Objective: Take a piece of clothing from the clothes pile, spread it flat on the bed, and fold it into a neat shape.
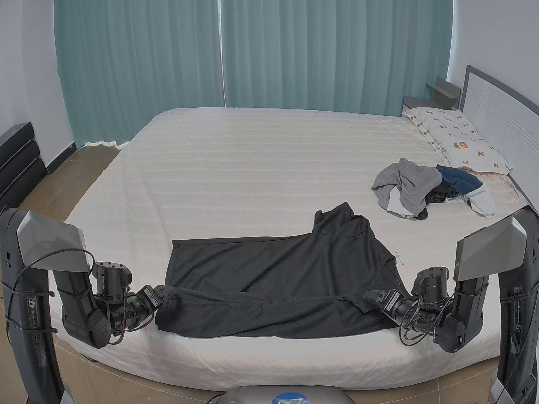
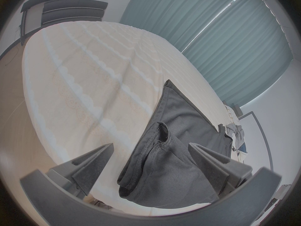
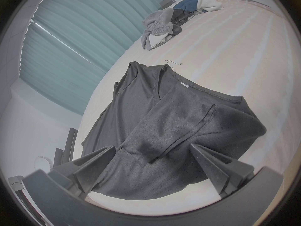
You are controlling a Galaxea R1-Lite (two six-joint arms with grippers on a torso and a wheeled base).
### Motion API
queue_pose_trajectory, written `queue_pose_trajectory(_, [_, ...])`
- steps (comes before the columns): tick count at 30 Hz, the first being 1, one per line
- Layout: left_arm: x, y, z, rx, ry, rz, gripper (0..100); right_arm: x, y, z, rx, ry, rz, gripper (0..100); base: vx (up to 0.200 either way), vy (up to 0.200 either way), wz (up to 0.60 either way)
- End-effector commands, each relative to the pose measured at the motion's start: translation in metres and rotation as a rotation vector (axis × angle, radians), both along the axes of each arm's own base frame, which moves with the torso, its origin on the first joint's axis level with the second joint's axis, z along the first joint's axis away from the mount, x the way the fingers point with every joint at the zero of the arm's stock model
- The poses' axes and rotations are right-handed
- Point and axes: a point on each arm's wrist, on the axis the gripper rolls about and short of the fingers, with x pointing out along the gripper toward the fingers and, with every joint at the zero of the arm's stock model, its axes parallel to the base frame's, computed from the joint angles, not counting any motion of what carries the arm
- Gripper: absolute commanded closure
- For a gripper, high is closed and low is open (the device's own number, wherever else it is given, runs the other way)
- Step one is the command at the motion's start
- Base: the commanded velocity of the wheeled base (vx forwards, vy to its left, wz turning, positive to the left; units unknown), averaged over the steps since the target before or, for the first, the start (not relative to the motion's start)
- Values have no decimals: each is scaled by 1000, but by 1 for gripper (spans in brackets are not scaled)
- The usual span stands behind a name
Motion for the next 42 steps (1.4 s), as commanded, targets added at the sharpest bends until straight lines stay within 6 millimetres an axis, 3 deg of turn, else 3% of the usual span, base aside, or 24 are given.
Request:
queue_pose_trajectory(1, [0,0,0,0,1,0,0,0,-1,3,4,-7,-5,0,0,0,0])
queue_pose_trajectory(9, [0,0,0,2,1,1,0,-13,-3,34,24,-55,8,0,0,0,0])
queue_pose_trajectory(16, [0,0,0,2,1,1,0,-7,-3,20,20,-31,5,0,0,0,0])
queue_pose_trajectory(21, [0,0,-1,4,2,0,0,1,2,-1,6,-1,3,0,0,0,0])
queue_pose_trajectory(40, [0,0,-1,6,2,-2,0,13,8,-10,12,-16,-22,0,0,0,0])
queue_pose_trajectory(41, [0,0,-1,5,2,-1,0,13,8,-10,12,-15,-22,100,0,0,0])
queue_pose_trajectory(42, [0,0,-1,6,2,-2,0,12,8,-10,11,-16,-22,100,0,0,0])
